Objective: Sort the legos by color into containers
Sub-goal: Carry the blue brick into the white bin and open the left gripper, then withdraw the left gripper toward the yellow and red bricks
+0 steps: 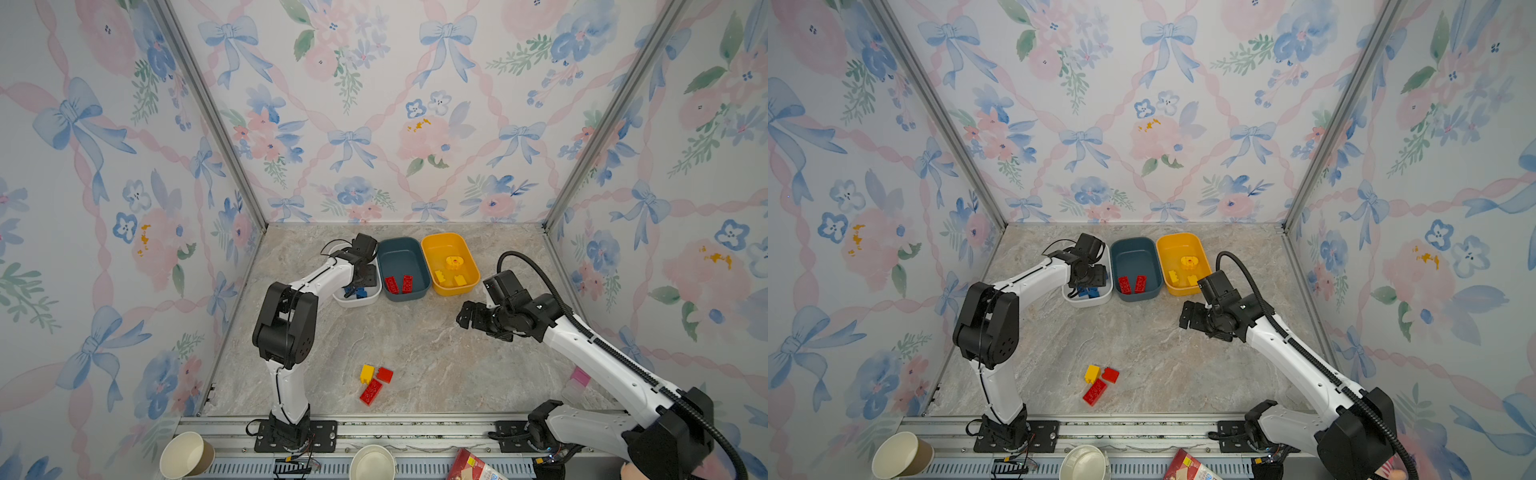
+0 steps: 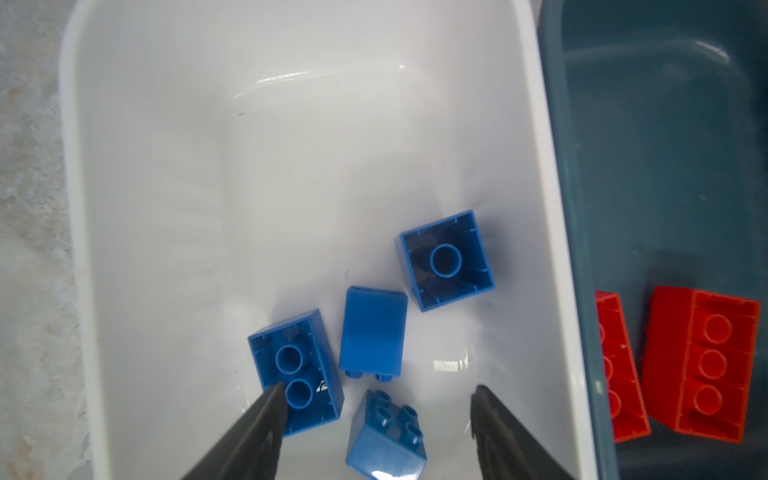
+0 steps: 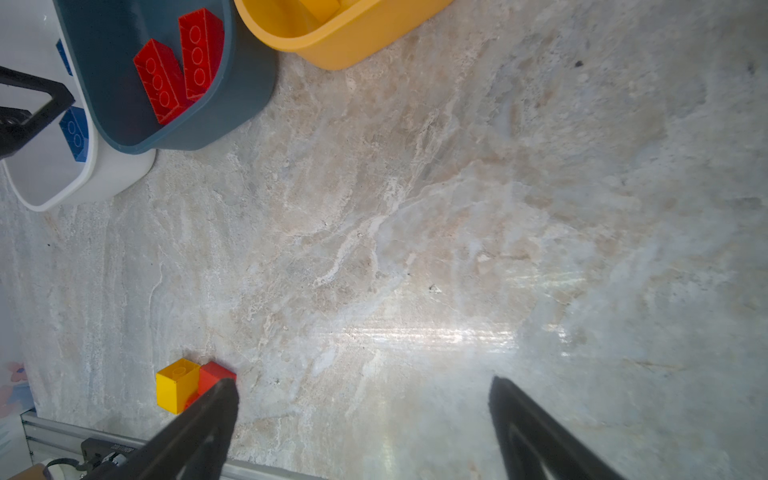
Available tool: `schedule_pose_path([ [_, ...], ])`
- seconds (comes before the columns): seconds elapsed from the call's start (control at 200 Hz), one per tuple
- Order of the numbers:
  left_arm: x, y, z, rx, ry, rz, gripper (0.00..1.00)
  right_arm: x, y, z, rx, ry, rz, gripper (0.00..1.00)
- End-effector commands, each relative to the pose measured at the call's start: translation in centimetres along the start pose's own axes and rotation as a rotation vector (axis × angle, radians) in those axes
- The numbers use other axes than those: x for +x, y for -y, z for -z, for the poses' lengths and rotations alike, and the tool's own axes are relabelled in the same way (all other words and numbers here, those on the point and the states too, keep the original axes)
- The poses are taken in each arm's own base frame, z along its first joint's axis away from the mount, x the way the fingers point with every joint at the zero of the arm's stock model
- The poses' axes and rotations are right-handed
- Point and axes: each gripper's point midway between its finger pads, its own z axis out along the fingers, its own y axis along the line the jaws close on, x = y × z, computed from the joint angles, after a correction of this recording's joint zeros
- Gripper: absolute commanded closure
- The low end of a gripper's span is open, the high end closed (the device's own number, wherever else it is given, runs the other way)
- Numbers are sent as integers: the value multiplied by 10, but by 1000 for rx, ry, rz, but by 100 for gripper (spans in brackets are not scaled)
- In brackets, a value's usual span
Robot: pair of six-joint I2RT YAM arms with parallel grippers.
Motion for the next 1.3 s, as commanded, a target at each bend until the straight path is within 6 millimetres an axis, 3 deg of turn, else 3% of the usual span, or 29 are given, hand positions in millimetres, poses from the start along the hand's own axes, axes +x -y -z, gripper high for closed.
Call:
schedule_pose_path([
  [0.0, -6, -3, 20, 32, 30, 38, 26, 3, -1, -1, -3, -7, -6, 3],
  [0.29, 16, -5, 50, 88, 34, 50, 23, 5, 0, -5, -1, -11, -1, 3],
  [0.715, 82, -3, 94, 195, 20, 8, 21, 11, -6, -12, -9, -31, 17, 3],
  [1.04, 135, 11, 107, 262, -51, -18, 20, 13, -11, -11, -6, -32, 29, 3],
  [1.295, 176, 10, 116, 255, -121, -39, 20, 16, -10, -10, -2, -32, 30, 3],
])
